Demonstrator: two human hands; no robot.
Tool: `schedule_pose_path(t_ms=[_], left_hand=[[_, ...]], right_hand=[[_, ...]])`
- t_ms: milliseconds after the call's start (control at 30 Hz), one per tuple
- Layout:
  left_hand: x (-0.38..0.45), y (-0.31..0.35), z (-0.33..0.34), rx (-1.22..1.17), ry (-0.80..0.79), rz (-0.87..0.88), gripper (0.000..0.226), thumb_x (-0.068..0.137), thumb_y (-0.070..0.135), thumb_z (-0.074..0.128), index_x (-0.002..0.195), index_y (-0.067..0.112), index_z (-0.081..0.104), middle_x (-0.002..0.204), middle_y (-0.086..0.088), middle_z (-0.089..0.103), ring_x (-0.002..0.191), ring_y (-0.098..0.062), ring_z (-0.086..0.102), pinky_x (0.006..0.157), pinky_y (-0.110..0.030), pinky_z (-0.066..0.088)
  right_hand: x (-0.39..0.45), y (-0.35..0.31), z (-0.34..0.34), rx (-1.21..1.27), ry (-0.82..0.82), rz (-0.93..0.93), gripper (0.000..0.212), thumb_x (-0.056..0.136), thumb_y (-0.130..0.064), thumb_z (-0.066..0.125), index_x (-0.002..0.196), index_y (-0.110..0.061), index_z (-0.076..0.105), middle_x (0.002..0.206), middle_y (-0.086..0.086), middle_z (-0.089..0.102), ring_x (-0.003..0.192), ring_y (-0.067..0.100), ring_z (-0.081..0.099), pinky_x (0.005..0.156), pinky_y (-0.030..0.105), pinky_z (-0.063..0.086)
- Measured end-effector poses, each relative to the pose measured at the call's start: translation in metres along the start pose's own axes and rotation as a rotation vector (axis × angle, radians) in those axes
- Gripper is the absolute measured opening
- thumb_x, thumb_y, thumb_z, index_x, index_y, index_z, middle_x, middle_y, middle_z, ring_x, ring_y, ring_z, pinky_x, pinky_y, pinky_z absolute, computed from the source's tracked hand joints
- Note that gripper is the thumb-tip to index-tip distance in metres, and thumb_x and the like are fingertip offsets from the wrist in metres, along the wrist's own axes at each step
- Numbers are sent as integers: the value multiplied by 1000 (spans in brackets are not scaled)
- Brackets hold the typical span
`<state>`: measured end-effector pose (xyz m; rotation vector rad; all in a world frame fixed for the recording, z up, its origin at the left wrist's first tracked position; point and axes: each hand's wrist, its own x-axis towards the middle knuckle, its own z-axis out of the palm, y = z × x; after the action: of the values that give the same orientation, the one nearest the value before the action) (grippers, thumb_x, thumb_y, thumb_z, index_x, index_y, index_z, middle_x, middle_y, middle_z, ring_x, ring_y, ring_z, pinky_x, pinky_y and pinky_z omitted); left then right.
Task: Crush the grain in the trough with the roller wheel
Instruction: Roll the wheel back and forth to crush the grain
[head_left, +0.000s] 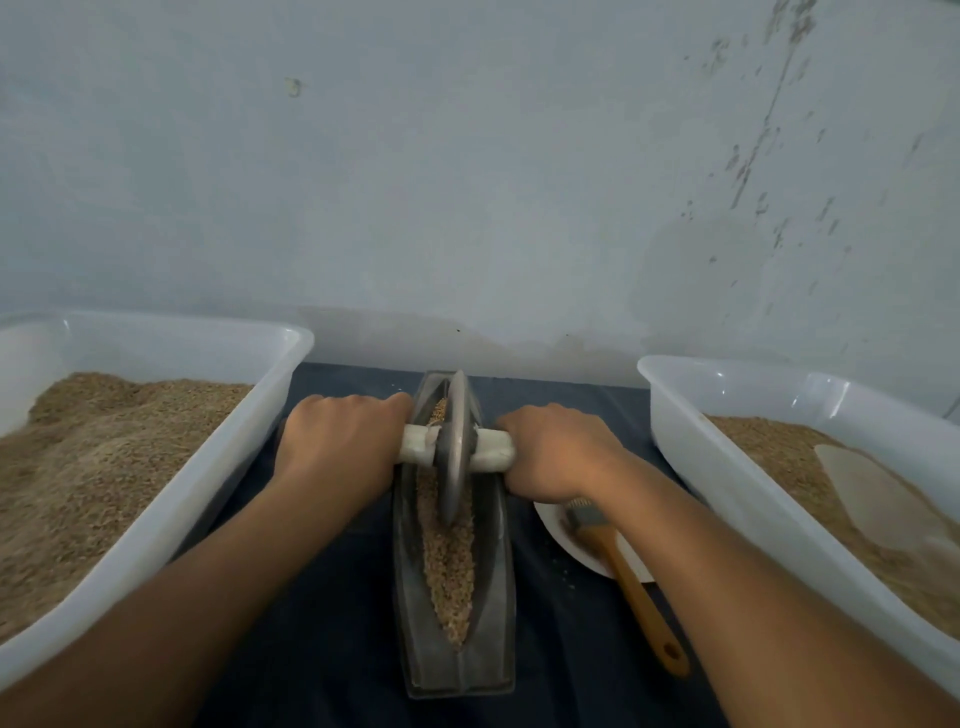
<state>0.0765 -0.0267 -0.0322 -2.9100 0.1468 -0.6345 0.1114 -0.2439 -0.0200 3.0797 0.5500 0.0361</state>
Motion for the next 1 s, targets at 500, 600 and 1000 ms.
schedule_pose_path(t_ms=[500,600,1000], left_hand=[[-21,5,1,21,93,-11,27,88,27,62,94,30,36,81,8,56,63,-15,47,65,-32,35],[-30,7,-4,1,99,-3,31,86,28,63,94,30,33,79,10,50,63,-15,44,65,-33,34],[-58,10,-23,-22,92,38,35,84,29,65,106,31,37,89,9,54,81,-16,59,72,-35,39]], right_hand=[[-16,-5,10,-59,179,7,11,77,-35,57,85,-37,49,76,-10,57,65,14,53,51,30,33],[-30,-10,13,-55,259,26,12,80,-36,56,90,-35,50,73,-9,56,65,18,54,50,30,30],[-77,-23,23,-101,480,20,22,84,-36,58,85,-31,37,66,-10,44,58,18,44,48,32,15]])
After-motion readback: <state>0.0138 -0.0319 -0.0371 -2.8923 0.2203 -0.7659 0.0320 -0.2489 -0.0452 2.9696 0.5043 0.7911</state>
